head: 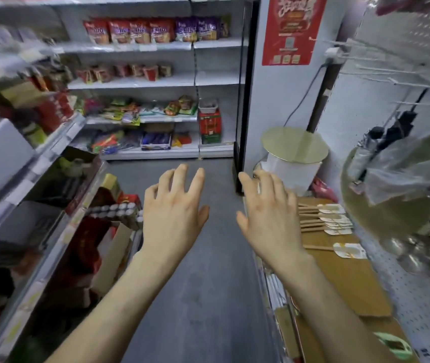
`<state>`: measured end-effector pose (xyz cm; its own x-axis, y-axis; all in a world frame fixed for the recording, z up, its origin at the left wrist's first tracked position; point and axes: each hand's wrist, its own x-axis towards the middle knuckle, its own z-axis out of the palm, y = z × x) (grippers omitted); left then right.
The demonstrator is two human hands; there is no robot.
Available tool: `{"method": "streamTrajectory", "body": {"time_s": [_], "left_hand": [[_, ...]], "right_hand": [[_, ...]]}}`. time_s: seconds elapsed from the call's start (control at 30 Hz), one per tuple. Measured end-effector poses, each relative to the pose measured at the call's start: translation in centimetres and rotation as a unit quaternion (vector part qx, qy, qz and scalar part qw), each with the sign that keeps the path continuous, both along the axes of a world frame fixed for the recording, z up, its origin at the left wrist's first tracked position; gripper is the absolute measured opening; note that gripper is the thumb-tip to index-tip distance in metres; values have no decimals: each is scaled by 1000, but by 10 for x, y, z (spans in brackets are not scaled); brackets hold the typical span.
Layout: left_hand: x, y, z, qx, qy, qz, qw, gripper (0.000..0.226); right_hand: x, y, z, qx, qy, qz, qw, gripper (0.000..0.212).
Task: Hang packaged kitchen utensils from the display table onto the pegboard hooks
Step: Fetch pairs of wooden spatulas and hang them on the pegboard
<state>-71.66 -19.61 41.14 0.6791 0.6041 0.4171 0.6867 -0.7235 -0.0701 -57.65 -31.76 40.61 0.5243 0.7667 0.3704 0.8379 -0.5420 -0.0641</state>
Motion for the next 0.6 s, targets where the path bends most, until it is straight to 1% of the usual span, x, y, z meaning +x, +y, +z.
{"method": "streamTrajectory", "body": {"time_s": [0.13,0.27,0.43,0.6], "left_hand": [[39,51,-14,-15,14,-15,1000,75],[89,106,-26,-37,28,-61,997,77],[159,170,-27,-40,50,-158,985,78],[241,200,-31,-37,55,-279,958,71]], "right_hand": [[40,46,-17,-14,16,-17,1000,76],[75,91,-32,-22,29,-58,998,73],[116,131,-39,-23,48,-154,987,72],[152,139,-51,-10,74,-263,962,68]]}}
